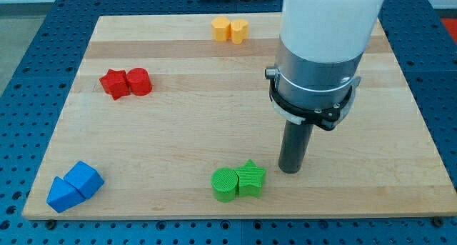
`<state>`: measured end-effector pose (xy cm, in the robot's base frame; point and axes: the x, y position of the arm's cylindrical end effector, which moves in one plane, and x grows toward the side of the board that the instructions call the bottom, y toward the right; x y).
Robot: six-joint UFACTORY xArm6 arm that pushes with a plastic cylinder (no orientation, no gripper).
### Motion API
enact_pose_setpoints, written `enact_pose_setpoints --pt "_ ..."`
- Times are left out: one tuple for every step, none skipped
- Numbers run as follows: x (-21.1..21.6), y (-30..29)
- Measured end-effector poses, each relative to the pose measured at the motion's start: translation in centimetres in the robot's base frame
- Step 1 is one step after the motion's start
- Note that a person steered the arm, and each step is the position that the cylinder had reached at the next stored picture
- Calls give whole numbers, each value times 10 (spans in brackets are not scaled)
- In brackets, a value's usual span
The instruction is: Nudge the blue triangle right a bit
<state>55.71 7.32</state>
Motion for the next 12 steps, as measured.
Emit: enact_pose_setpoints --pt "-11 -4" --pt "-52 -38" --pt "-73 -78" --pt "-73 -117" --pt "-73 -160" --pt "-73 -208" --pt "-73 -255" --pt "-73 -307" --pt "-70 -363" --pt "-68 -378" --pt "-56 -378" --pt "-18 -377"
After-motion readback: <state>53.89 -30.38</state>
